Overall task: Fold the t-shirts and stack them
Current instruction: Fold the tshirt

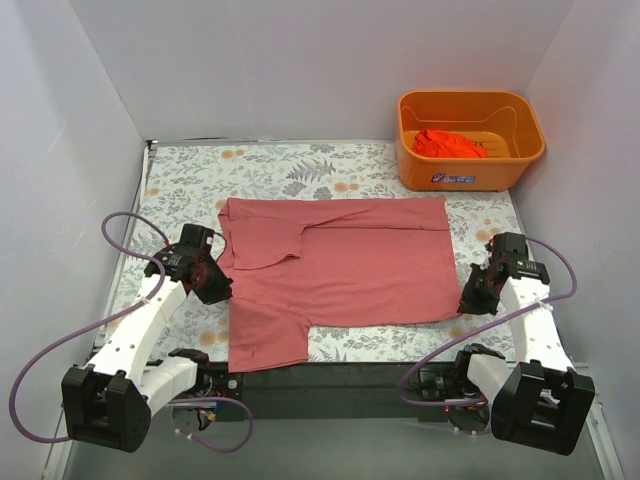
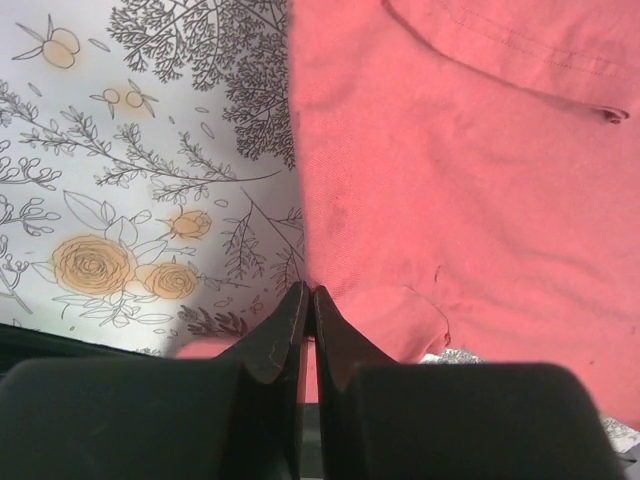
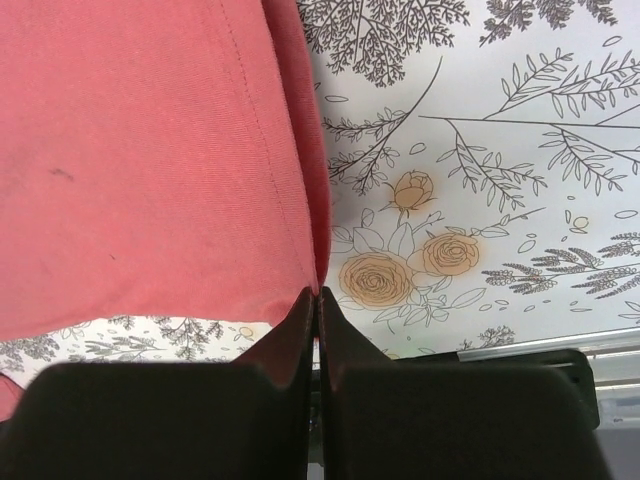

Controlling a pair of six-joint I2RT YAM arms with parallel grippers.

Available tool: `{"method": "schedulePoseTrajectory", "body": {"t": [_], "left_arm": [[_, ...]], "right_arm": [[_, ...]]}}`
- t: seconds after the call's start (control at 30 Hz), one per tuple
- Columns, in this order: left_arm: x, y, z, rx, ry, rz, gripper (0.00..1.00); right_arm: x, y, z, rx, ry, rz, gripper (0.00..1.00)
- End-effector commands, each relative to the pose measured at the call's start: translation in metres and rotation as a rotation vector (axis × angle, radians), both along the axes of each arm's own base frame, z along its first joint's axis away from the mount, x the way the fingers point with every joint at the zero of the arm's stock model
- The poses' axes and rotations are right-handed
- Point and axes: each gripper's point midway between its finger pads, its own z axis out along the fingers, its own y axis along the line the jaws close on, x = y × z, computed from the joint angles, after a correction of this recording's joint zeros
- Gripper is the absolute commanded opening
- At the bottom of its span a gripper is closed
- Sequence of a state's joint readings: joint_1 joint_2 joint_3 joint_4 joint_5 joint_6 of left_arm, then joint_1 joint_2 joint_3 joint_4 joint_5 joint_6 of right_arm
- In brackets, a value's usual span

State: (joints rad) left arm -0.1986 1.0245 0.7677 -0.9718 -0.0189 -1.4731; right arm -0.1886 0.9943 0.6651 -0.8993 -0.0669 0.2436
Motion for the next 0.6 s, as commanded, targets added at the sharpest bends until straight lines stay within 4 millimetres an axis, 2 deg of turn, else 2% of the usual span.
{"method": "schedulePoseTrajectory", "body": {"t": [0.0, 0.13, 0.17, 0.3, 0.43, 0.57], "left_arm": [[-0.007, 0.009, 0.01, 0.046, 0.016, 0.007, 0.0], [0.007, 0.022, 0.019, 0.102, -0.008, 0.038, 0.0], [0.009, 0.022, 0.022, 0.099, -0.009, 0.041, 0.0], [0.011, 0.02, 0.025, 0.083, -0.006, 0.044, 0.0], [0.019, 0.021, 0.022, 0.076, 0.0, 0.046, 0.0], [0.039, 0.023, 0.025, 0.063, -0.015, 0.044, 0.0]], "right_arm": [[0.01, -0.003, 0.016, -0.015, -0.029, 0.005, 0.01], [0.032, -0.005, 0.032, -0.011, -0.082, 0.016, 0.01], [0.038, -0.002, 0.039, 0.011, -0.104, 0.018, 0.01], [0.052, 0.002, 0.047, 0.038, -0.133, 0.029, 0.01], [0.066, 0.001, 0.046, 0.048, -0.149, 0.032, 0.01], [0.08, 0.002, 0.044, 0.065, -0.175, 0.015, 0.01]]}}
